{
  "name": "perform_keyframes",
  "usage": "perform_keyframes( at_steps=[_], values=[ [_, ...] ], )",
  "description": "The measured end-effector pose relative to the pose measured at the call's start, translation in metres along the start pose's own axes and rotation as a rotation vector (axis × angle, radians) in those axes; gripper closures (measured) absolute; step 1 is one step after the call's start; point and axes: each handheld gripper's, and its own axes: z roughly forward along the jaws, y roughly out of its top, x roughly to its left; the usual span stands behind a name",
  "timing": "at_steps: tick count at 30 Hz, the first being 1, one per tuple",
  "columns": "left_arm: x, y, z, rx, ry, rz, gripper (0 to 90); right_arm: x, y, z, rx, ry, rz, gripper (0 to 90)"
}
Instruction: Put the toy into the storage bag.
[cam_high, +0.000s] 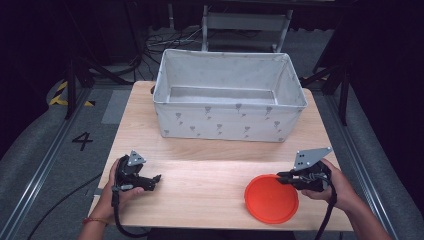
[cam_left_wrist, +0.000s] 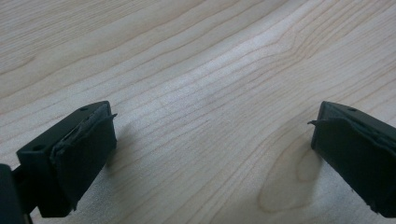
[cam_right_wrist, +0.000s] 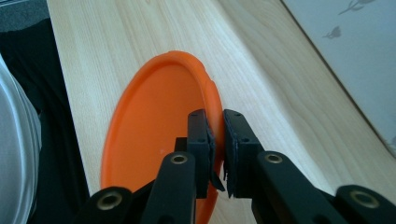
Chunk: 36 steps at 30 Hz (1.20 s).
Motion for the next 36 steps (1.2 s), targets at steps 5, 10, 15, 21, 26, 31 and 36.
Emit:
perform_keyframes(
  at_steps=[5, 10, 15, 21, 26, 31, 36],
  values=[
    [0.0, 0.0, 0.0, 0.0, 0.0, 0.0, 0.3, -0.002, 0.007, -0.011, 0.019, -0.024, -0.006, 82.4],
    [0.0, 0.0, 0.0, 0.0, 0.0, 0.0, 0.3, -0.006, 0.013, -0.024, 0.013, -0.072, -0.008, 82.4],
    [0.0, 0.0, 0.0, -0.001, 0.0, -0.001, 0.3, -0.011, 0.017, -0.037, -0.011, -0.096, -0.002, 82.4],
    [0.0, 0.0, 0.0, 0.0, 0.0, 0.0, 0.3, -0.017, 0.023, -0.054, -0.032, -0.133, -0.007, 82.4],
    [0.0, 0.0, 0.0, 0.0, 0.0, 0.0, 0.3, -0.022, 0.033, -0.074, -0.074, -0.185, -0.019, 82.4],
    [0.0, 0.0, 0.0, 0.0, 0.0, 0.0, 0.3, -0.021, 0.046, -0.089, -0.092, -0.202, -0.069, 82.4],
    [0.0, 0.0, 0.0, 0.0, 0.0, 0.0, 0.3, -0.023, 0.055, -0.096, -0.084, -0.212, -0.086, 82.4]
  ],
)
